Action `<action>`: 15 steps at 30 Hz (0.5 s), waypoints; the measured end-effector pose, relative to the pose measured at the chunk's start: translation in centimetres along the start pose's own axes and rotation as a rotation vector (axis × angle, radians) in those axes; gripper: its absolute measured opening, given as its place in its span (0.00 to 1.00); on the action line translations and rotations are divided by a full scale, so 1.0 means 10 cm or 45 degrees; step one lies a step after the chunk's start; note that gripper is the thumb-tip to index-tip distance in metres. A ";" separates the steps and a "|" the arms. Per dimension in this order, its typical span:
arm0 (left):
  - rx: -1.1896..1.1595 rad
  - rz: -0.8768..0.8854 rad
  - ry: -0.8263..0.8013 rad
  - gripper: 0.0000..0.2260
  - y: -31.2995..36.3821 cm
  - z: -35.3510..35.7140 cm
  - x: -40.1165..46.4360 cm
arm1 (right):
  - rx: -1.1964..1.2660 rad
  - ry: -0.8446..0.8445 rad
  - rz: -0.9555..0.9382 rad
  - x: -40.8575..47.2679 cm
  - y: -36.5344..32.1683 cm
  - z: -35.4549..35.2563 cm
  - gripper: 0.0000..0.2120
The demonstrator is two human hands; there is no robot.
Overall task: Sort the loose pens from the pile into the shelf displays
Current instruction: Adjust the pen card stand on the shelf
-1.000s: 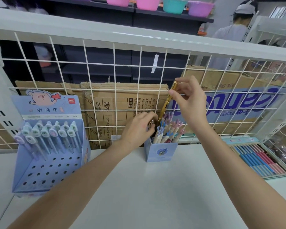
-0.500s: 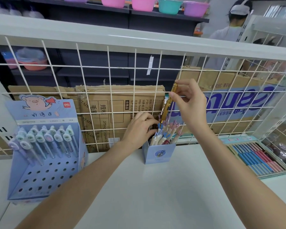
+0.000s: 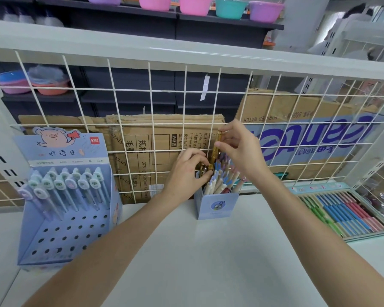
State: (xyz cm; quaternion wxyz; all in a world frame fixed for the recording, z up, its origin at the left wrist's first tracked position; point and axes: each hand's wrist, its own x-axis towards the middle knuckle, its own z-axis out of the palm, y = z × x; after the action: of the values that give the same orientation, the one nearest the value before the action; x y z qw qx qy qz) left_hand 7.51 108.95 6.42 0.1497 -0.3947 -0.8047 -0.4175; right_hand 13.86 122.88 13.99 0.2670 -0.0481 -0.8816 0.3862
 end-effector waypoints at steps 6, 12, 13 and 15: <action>-0.033 -0.002 -0.033 0.08 0.01 -0.02 -0.02 | -0.058 -0.054 0.017 0.02 -0.01 -0.09 0.11; 0.002 -0.007 -0.030 0.08 0.01 0.01 -0.07 | -0.117 -0.223 0.065 -0.04 0.02 -0.05 0.10; 0.016 -0.010 -0.024 0.08 0.00 0.01 -0.08 | -0.134 -0.217 0.060 -0.04 0.02 -0.05 0.10; 0.044 -0.013 -0.012 0.09 -0.01 0.02 -0.09 | -0.178 -0.201 0.039 -0.04 0.01 -0.05 0.10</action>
State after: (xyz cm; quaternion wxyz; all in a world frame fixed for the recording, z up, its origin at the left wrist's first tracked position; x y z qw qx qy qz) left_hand 8.07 108.59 5.76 0.1505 -0.3898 -0.8145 -0.4024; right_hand 14.40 123.18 14.04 0.1868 -0.0495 -0.9238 0.3304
